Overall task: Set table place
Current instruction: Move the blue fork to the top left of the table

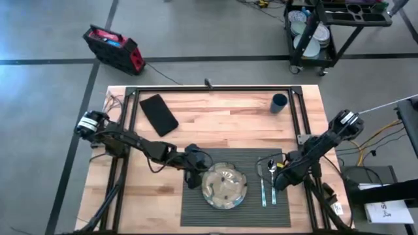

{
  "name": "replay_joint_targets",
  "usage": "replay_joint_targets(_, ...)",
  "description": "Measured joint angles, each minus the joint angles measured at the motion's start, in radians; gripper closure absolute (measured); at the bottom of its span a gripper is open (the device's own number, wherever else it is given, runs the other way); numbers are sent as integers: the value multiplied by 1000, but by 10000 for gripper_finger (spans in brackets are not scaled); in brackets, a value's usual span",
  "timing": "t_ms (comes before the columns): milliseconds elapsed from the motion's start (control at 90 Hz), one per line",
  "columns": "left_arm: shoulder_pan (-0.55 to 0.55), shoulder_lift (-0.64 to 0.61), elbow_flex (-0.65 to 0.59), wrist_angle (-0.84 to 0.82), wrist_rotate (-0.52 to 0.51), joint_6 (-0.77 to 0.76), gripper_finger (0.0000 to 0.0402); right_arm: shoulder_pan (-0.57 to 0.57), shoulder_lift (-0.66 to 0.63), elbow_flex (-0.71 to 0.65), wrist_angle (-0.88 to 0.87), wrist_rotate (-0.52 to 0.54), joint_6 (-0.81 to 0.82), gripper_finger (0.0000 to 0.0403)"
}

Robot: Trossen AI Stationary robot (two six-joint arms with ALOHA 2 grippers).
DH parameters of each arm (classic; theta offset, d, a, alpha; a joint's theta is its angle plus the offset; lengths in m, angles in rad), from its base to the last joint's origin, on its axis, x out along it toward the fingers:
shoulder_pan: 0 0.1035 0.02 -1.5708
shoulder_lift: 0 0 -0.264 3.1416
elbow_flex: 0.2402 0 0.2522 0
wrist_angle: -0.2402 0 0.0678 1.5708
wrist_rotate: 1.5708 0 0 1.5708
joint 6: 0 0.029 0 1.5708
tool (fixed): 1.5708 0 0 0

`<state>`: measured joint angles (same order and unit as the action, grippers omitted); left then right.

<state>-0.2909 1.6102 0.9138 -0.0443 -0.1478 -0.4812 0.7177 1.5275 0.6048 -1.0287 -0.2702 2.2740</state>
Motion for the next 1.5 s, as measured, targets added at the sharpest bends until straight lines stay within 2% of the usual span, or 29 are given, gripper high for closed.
replay_joint_targets(144,0,0,0,-9,0,-8,366,3,-8,79,-44,80,23,403)
replay_joint_targets(278,0,0,0,-9,0,-10,366,8,-27,130,-224,88,32,403)
replay_joint_targets(600,0,0,0,-10,0,-14,366,6,-74,139,-194,159,46,396)
replay_joint_targets(689,0,0,0,-9,0,-14,366,7,-90,138,-172,193,45,375)
replay_joint_targets(811,0,1,0,-10,0,-15,366,6,-107,138,-161,228,42,327)
replay_joint_targets(989,0,1,0,-9,0,-17,366,6,-106,116,-122,202,58,258)
replay_joint_targets(1122,0,1,0,-9,0,-17,366,4,-105,83,-47,184,73,240)
replay_joint_targets(1289,0,1,0,-9,0,-17,366,0,-105,39,9,123,91,261)
replay_joint_targets(1389,0,1,0,-10,0,-17,366,0,-105,28,33,121,90,303)
replay_joint_targets(1500,0,1,0,-14,0,-17,366,-2,-102,21,52,132,70,367)
